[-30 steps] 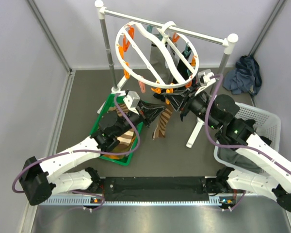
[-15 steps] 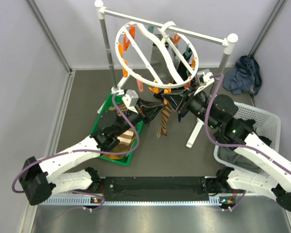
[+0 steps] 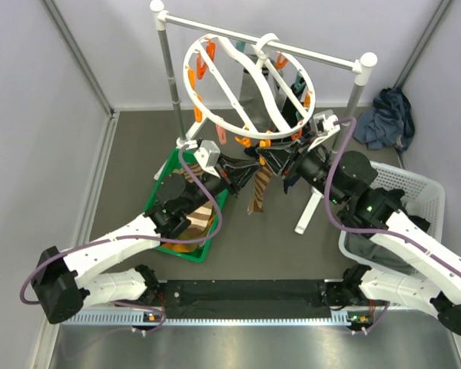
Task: Clip the socks to the hanger
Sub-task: Clamp the sock onto the hanger.
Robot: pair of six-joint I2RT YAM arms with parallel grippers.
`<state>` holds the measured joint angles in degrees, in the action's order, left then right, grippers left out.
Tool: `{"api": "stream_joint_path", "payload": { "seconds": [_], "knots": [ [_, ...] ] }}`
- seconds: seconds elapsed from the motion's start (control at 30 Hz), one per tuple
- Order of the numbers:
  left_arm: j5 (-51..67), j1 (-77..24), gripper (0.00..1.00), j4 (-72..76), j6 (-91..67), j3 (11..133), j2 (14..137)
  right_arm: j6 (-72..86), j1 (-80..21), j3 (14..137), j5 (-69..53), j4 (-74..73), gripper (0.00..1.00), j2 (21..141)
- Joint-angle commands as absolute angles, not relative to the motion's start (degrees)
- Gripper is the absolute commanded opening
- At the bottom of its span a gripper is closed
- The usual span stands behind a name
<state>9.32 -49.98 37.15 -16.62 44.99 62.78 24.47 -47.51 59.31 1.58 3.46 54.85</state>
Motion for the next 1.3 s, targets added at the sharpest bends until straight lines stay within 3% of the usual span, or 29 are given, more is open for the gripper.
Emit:
{"api": "stream_joint_path", "payload": {
  "seconds": [0.0,0.23,0.5,0.63,0.77,0.87,1.0,1.27],
  "knots": [
    [9.3,-50.2,0.00,43.6,-17.8,48.6,63.2,24.9,-48.6,57.6,-1.6,-0.6,0.14,55.1],
    [9.3,-50.2,0.00,43.3,-18.0,48.9,63.5,23.7,-48.6,57.5,-0.2,-1.2,0.35,54.1],
    [7.7,-50.2,0.05,42.7,-17.5,48.9,63.8,23.3,-48.7,57.5,1.6,-1.4,0.49,52.7],
    [6.0,-50.2,0.25,42.6,-17.0,48.1,63.0,23.0,-48.7,57.6,2.2,-1.8,0.54,52.2],
    [4.8,-50.2,0.55,41.9,-16.2,47.6,62.1,22.5,-48.6,57.6,2.7,-2.3,0.59,51.6],
    [2.6,-50.2,0.70,41.7,-15.7,47.3,61.3,21.5,-48.6,57.8,3.3,-3.1,0.65,51.0],
    [0.6,-50.1,0.82,41.7,-14.1,47.0,60.9,19.1,-48.6,58.9,5.9,-6.4,0.75,49.4],
    [1.6,-50.1,0.93,37.1,-10.2,48.7,60.4,9.5,-48.6,65.7,8.8,-17.7,0.88,45.2]
  ]
}}
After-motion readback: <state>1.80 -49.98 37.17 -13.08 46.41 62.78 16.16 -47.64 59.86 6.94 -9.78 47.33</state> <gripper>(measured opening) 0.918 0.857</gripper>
